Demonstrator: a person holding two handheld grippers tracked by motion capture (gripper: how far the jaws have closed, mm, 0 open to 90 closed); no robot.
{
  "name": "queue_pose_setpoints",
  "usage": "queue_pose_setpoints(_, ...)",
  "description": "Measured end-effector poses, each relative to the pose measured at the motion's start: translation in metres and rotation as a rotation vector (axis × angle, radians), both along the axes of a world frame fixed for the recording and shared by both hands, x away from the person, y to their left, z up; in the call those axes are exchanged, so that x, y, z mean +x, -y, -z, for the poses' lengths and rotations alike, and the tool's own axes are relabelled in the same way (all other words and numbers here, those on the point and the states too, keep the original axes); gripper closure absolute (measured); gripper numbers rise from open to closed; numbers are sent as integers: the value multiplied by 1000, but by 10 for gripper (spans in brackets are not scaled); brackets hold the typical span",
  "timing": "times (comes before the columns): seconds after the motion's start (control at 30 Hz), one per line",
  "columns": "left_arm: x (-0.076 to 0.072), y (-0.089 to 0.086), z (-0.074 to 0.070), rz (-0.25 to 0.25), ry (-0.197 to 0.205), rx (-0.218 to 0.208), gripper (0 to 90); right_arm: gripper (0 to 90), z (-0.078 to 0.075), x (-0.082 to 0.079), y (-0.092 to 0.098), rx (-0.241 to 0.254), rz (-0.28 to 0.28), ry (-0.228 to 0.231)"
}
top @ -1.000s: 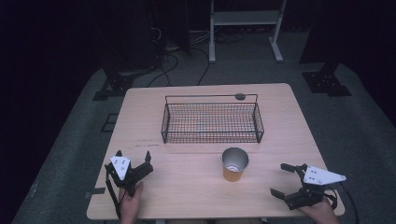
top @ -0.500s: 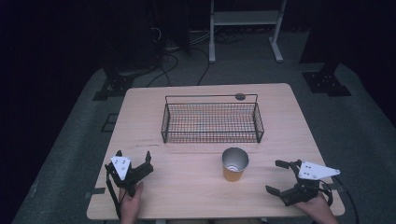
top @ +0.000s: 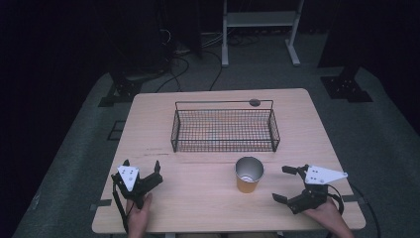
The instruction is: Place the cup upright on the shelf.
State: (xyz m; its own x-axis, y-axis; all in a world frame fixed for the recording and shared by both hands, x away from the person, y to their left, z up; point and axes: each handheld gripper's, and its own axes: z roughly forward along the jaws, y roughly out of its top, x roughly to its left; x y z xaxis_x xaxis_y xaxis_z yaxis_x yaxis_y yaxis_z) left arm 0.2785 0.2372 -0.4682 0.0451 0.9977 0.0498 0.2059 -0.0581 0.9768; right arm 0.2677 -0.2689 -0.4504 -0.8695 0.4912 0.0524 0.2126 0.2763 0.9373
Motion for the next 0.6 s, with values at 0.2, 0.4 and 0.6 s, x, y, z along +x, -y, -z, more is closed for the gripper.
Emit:
queue_pose_setpoints(0.2,0,0,0,-1,0,0,0,12,0,5,-10,-14,-9,-14)
queue_pose_setpoints(0.4,0,0,0,-1,1,-1,0,12,-6,11,-22,-23,-32,-13)
queue_pose_setpoints(0.6,0,0,0,-1,2,0,0,12,-3,16,-31,-22,-33,-30)
